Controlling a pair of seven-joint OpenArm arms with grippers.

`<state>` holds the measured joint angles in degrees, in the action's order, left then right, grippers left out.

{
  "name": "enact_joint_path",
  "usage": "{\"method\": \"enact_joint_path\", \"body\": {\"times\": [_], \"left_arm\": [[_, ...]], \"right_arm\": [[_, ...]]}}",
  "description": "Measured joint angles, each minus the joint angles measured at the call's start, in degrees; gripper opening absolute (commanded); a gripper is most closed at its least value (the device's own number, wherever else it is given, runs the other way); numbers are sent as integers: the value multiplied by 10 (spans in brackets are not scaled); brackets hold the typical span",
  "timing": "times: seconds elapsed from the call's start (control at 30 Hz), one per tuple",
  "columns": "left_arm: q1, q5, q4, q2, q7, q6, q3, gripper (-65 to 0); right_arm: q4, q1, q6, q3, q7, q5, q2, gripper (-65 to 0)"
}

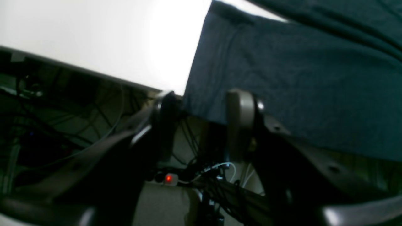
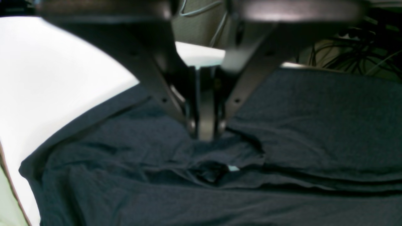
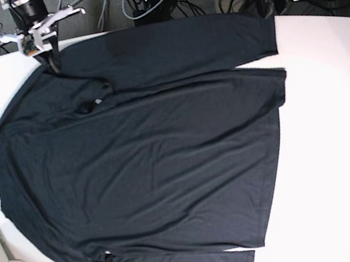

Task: Fold the T-shirt properly
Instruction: 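Grasp the shoulder edge of the shirt with both grippers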

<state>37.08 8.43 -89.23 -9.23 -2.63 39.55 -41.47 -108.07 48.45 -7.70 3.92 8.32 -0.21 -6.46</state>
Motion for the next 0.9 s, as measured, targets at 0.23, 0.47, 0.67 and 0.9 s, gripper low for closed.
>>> {"method": "enact_joint_path", "body": {"times": [0.23, 0.47, 0.67, 0.9], "left_arm": [[-18, 2, 23, 0, 3, 1, 0, -392], [-24, 4, 31, 0, 10, 1, -2, -393], [-29, 6, 36, 0, 12, 2, -3, -393], [-40, 24, 77, 0, 44, 7, -8, -394]], "right_arm": [[0, 0, 0, 0, 0, 0, 0, -650], [0, 0, 0, 1, 0, 0, 0, -650], [0, 0, 0, 1, 0, 0, 0, -650], [0, 0, 0, 1, 0, 0, 0, -650]]}}
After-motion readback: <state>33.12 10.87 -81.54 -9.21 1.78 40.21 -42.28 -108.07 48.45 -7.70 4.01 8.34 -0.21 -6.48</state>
